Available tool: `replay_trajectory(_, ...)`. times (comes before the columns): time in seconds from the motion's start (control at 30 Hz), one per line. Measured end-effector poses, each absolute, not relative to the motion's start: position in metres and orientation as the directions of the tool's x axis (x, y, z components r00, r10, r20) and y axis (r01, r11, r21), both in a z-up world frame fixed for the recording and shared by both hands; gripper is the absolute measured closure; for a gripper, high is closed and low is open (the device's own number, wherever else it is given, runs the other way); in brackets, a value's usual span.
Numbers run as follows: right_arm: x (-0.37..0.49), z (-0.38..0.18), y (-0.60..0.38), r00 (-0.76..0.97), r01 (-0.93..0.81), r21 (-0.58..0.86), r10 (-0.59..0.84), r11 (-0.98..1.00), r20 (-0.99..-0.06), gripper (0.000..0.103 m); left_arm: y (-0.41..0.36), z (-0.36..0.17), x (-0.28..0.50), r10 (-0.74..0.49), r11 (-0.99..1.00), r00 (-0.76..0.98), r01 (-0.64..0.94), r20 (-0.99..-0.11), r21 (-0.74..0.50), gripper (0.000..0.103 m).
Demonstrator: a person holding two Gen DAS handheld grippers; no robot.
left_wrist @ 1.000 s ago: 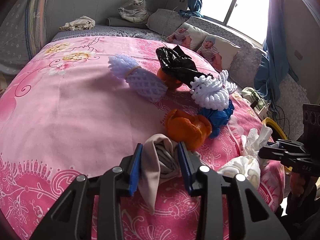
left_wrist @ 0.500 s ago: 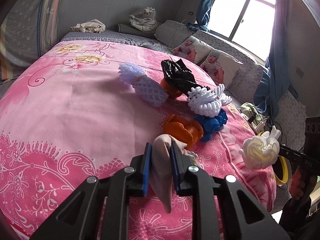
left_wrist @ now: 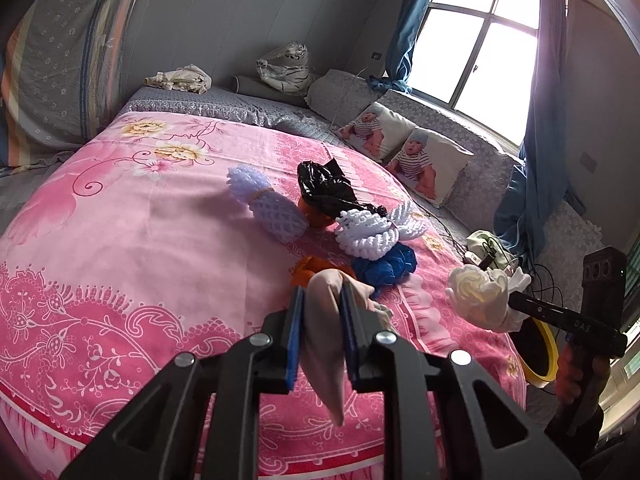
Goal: Collect trash
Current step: 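Carry the tissue and cloth bundle with both tools over the yellow bin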
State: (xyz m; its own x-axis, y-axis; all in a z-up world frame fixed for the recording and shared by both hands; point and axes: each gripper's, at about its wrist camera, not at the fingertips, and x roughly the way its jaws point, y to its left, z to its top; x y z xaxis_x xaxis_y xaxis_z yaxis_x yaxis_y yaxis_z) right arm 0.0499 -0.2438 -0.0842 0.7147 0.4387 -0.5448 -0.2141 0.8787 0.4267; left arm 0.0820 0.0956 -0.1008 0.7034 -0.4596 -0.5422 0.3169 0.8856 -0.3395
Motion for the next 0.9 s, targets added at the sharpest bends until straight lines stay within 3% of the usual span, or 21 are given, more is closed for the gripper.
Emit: replay_trajectory(0.9, 0.013, -0.07, -0.34, 0.848, 0.045, 0.438, 0.197, 0.898, -0.492, 0.082, -0.032, -0.057, 0.101, -0.602, 0.786, 0.59, 0.558, -0.538, -0.268, 0.086)
